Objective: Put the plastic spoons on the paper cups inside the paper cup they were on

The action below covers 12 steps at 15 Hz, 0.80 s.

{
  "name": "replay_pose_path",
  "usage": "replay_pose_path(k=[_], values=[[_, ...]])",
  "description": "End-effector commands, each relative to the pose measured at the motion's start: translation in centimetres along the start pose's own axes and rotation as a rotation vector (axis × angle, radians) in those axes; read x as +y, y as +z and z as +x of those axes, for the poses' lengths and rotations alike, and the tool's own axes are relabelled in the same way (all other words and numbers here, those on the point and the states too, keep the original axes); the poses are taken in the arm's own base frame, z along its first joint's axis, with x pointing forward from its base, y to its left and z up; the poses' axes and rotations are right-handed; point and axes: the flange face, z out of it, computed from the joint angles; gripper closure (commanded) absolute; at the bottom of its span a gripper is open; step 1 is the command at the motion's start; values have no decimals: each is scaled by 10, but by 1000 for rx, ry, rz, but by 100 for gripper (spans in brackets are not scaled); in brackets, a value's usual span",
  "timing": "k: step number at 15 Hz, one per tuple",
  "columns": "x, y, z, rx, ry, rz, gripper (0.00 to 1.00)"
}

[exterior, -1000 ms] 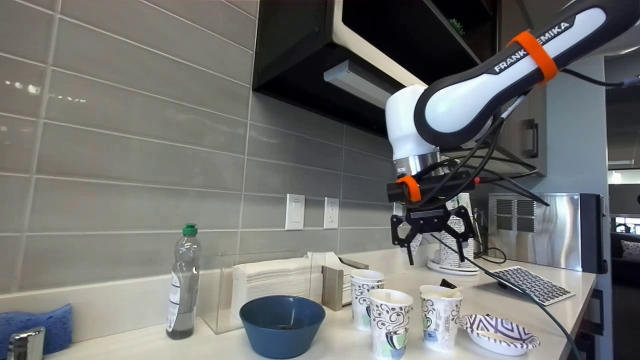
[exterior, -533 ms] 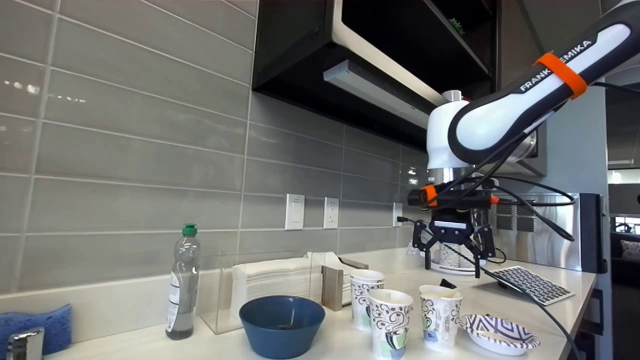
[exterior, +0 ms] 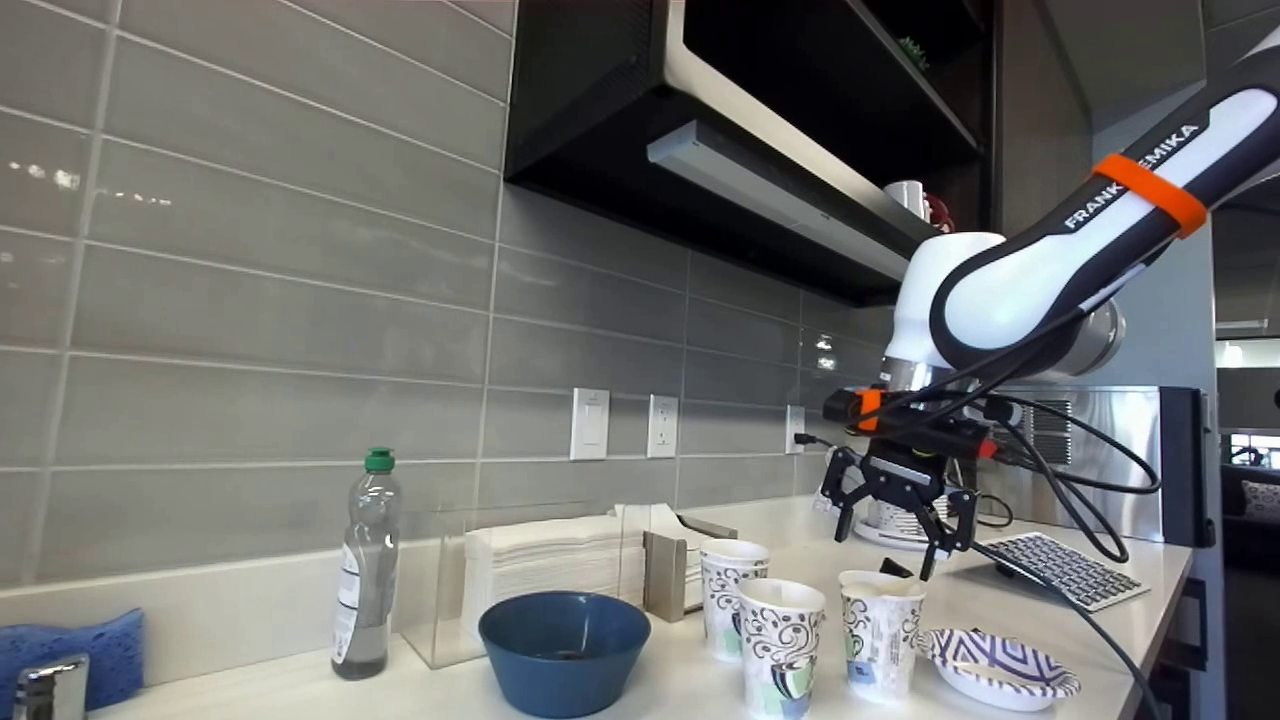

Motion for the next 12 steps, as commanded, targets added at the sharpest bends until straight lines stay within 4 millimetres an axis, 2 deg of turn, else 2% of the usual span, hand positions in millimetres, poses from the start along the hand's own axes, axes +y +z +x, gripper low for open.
replay_pose_path(k=[1,2,5,6,7,8,9,10,11,12], values=[[10,-1,4,-2,41,45,11],[11,0,6,1,41,43,14],[9,3,9,-5,44,29,14],[9,3,10,-2,46,28,19],[8,2,11,-1,47,29,20],[8,2,12,0,47,27,26],[7,2,13,-1,47,26,25],[7,3,14,-1,48,23,30],[7,4,15,-2,49,21,29],[7,5,17,-2,52,18,35]])
